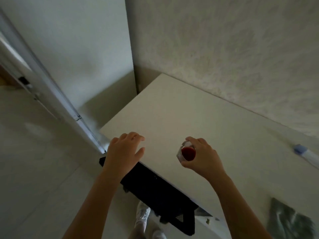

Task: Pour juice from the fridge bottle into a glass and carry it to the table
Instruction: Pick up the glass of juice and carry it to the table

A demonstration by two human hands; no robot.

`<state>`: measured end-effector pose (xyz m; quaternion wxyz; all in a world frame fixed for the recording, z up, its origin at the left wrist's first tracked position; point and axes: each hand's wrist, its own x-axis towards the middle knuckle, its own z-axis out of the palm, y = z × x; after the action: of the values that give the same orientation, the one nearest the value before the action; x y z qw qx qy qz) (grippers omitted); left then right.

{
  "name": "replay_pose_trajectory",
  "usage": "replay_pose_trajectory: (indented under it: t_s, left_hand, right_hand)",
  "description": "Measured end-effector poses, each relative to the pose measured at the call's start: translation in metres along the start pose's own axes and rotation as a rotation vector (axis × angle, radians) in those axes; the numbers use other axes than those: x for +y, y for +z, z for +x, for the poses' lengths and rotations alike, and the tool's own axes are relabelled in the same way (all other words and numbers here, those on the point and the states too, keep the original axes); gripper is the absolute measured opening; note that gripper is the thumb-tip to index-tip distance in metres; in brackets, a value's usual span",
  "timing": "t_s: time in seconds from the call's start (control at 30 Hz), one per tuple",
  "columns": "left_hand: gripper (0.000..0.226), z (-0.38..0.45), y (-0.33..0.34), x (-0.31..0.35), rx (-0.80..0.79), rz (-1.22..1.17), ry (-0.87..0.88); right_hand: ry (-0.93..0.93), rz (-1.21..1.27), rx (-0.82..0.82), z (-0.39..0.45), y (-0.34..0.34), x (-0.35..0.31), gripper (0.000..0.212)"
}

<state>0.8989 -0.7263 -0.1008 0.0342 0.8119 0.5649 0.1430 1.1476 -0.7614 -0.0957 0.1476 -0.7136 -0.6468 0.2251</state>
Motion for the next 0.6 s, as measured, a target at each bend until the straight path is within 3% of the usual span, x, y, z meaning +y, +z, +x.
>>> replay_pose_trajectory:
  t_s: [0.4, 0.6]
  left_hand:
    - [0.020, -0.141, -0.071, -0.038, 0.173, 0.141, -0.348]
    - [0.028, -0.218, -0.101, -0.087, 0.206, 0.195, -0.550]
  right_hand:
    - [-0.400, -0.071, -0.180, -0.036, 0.025, -0.091, 0.081]
    - [-0.576, -0.091, -0.283, -0.051, 0.069, -0.169, 0.073]
